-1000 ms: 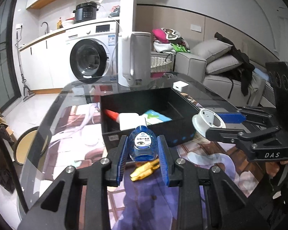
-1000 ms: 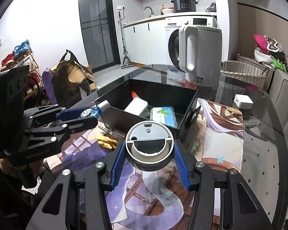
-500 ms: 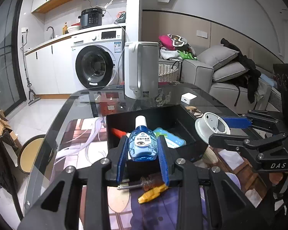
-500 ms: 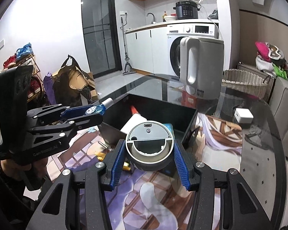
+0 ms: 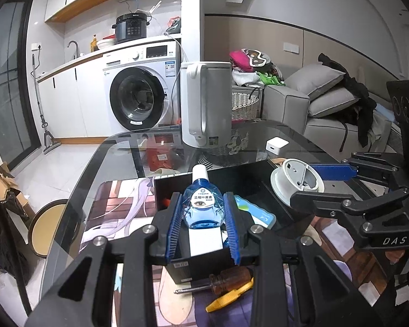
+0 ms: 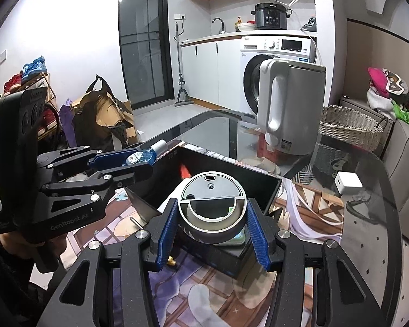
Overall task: Organize rigid objects
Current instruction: 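Carry the white container with the right tool while the left carries the eye-drop bottle over the box, then open the right gripper over the box while the left releases the eye-drop bottle into it, then move the right tool to the yellow clip while the left approaches the orange-handled screwdriver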
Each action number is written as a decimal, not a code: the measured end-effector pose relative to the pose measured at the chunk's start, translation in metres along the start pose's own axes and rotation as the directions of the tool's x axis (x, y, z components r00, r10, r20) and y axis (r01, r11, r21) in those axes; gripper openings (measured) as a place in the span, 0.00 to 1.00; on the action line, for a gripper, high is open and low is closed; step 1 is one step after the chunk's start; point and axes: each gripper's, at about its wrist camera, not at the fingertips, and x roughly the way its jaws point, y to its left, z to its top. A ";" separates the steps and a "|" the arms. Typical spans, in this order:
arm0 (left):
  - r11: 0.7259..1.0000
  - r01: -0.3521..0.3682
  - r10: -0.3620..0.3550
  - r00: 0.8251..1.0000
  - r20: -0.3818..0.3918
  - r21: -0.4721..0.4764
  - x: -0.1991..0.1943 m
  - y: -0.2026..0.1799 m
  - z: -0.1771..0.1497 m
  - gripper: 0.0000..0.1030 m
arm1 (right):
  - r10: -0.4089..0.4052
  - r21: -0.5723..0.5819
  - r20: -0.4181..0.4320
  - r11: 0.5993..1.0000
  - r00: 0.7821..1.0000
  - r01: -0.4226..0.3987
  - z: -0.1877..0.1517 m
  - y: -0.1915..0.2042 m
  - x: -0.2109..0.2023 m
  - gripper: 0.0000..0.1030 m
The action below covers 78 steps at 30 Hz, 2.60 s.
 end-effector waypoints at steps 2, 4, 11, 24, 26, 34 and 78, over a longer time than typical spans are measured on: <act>1.000 -0.001 0.001 1.000 -0.005 0.005 0.004 0.000 0.001 0.28 | -0.001 -0.002 -0.004 1.000 1.000 0.001 0.002 -0.001 0.003 0.48; 1.000 -0.006 0.006 1.000 -0.011 0.008 0.009 -0.001 0.002 0.28 | -0.001 -0.003 -0.011 1.000 1.000 0.001 0.004 -0.004 0.008 0.48; 1.000 -0.012 0.012 0.999 -0.041 0.011 0.028 0.001 -0.002 0.28 | -0.001 -0.012 -0.044 1.000 0.999 0.000 0.008 -0.007 0.024 0.48; 0.999 -0.015 0.020 0.995 -0.098 0.050 0.058 -0.001 -0.007 0.28 | -0.018 -0.062 -0.136 0.998 0.990 0.010 0.011 -0.016 0.067 0.48; 0.998 -0.018 0.024 0.994 -0.103 0.054 0.061 -0.001 -0.007 0.28 | -0.017 -0.070 -0.146 0.998 0.989 0.007 0.012 -0.015 0.072 0.48; 0.998 -0.002 0.010 0.993 -0.115 0.070 0.063 -0.002 -0.006 0.28 | -0.036 -0.112 -0.201 0.994 0.979 0.013 0.018 -0.015 0.095 0.48; 0.998 -0.053 0.052 0.999 -0.010 -0.044 -0.029 0.020 -0.038 1.00 | -0.039 0.160 -0.027 0.986 0.999 0.042 -0.043 0.003 -0.013 0.99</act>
